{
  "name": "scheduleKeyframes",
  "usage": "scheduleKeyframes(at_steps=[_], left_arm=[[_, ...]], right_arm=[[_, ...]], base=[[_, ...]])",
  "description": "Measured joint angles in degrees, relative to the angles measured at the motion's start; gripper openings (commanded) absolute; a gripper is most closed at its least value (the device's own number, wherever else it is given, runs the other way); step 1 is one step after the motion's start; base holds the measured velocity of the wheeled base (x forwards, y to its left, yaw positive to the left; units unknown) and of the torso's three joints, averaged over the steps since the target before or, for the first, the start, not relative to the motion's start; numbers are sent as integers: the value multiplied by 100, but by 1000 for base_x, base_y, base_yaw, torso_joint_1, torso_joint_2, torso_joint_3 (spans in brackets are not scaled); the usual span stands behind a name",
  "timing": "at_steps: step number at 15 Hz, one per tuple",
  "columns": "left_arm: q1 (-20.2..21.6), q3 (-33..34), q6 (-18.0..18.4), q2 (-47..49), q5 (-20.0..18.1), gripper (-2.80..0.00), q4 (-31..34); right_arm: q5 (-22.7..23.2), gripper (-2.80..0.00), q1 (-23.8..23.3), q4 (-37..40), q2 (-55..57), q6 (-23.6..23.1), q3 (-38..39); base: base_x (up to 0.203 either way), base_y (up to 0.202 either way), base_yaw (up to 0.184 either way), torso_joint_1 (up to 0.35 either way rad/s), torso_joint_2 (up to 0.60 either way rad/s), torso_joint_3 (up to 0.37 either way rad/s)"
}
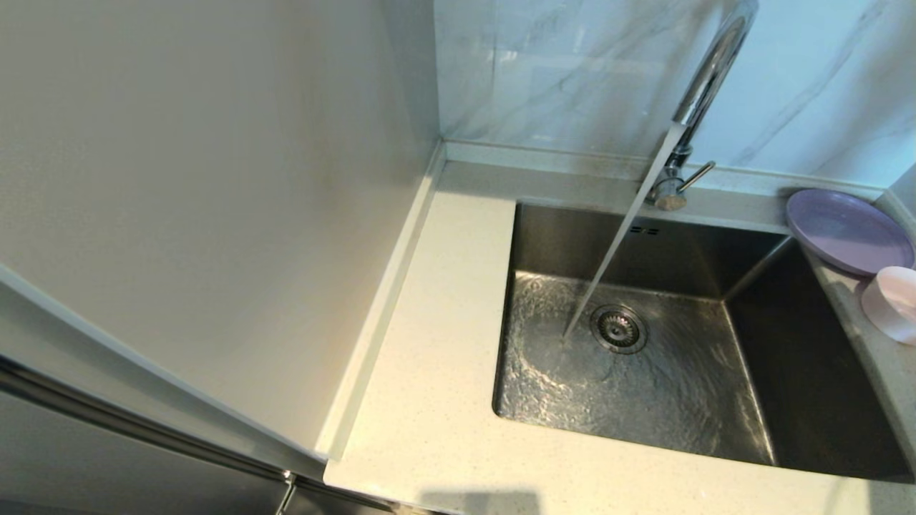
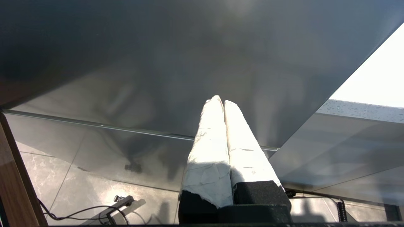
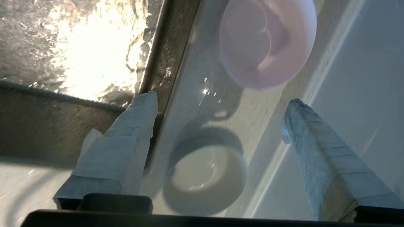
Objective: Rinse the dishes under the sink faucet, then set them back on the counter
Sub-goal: Place the bowl on the table, then pick up the bowl
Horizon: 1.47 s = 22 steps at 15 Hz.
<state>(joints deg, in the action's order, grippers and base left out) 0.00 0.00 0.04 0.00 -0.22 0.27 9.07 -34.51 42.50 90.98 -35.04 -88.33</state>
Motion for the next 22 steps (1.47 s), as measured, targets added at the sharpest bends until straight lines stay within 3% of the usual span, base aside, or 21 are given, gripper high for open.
scheduleKeyframes(at_steps=[3, 6, 7, 9, 14, 18, 22], left_arm=[[0, 0, -4, 0, 4, -280, 0], [0, 0, -1, 0, 3, -280, -1], [0, 0, -4, 0, 0, -280, 0], [-2, 0, -4, 0, 4, -280, 0], [0, 0, -1, 0, 3, -280, 0], [-2, 0, -1, 0, 4, -280, 0], [0, 0, -4, 0, 1, -280, 0]], right_arm=[[-763, 0, 398, 478, -624, 1213, 316], [-1988, 0, 1147, 1068, -732, 3255, 263], [-2325, -280, 1286, 1378, -697, 3893, 308], [-2527, -280, 1298, 1591, -650, 4527, 560], [-2574, -280, 1274, 1565, -751, 3739, 941], [-2577, -280, 1276, 1735, -816, 3735, 909], [-2577, -280, 1271, 2803, -835, 3746, 321]], base=[[0, 0, 0, 0, 0, 0], [0, 0, 0, 0, 0, 0], [0, 0, 0, 0, 0, 0], [0, 0, 0, 0, 0, 0], [0, 0, 0, 0, 0, 0], [0, 0, 0, 0, 0, 0], [0, 0, 0, 0, 0, 0]])
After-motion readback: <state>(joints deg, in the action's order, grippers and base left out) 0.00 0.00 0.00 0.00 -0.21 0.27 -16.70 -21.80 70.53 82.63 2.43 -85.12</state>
